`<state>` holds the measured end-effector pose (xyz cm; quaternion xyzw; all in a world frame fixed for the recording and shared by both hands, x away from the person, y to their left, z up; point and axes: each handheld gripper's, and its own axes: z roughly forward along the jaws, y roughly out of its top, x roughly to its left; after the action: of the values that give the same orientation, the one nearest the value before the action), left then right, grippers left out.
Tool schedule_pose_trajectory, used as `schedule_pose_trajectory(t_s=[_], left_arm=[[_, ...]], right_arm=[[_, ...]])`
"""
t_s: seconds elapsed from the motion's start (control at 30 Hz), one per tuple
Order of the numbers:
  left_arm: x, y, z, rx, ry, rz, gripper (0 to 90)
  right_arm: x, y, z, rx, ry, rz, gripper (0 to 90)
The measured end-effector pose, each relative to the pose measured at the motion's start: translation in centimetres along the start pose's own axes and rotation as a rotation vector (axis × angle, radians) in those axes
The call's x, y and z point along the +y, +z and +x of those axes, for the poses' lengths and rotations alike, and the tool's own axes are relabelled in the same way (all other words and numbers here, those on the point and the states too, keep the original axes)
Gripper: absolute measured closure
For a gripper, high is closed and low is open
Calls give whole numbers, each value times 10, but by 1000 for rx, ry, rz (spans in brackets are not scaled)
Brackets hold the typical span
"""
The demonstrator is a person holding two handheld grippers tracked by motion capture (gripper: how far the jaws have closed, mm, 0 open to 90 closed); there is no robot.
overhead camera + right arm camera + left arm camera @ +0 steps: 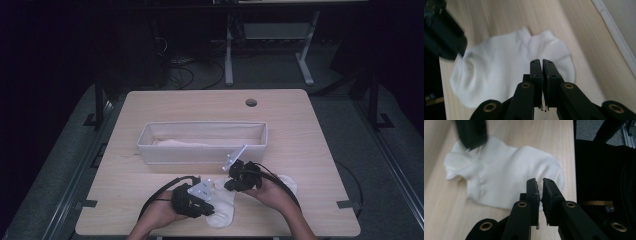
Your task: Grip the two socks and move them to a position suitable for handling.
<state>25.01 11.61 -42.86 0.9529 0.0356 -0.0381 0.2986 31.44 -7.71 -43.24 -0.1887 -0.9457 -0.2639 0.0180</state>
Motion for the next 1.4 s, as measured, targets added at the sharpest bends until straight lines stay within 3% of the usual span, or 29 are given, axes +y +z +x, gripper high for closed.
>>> schedule_pose_trajectory(t_s=[0.1, 0.23, 0.43, 0.5, 0.8, 1.03, 1.17, 1.3, 1.4], left_arm=[[2, 6, 0, -13, 5, 9, 836], [2, 15, 0, -32, 2, 28, 836], [2, 23, 0, -34, -8, 38, 836], [3, 24, 0, -28, 6, 51, 836], [7, 28, -2, -24, 11, 39, 834], [7, 27, -1, -22, 17, 42, 812], [7, 23, 0, -31, -6, 11, 785], [7, 15, 2, 0, -9, 6, 753], [6, 8, 2, 16, -15, -5, 735]], right_arm=[[6, 9, -7, 21, 22, 3, 868], [4, 18, -15, 15, 41, 30, 879], [0, 16, -23, 9, 71, 17, 884], [-2, 15, -27, 5, 77, 13, 884], [-5, 13, -31, -25, 94, 0, 885], [-5, 13, -32, -32, 97, -5, 873], [-4, 10, -30, -11, 94, -20, 820], [-5, 1, -26, -3, 91, -50, 801], [-8, -3, -24, -4, 89, -31, 788]])
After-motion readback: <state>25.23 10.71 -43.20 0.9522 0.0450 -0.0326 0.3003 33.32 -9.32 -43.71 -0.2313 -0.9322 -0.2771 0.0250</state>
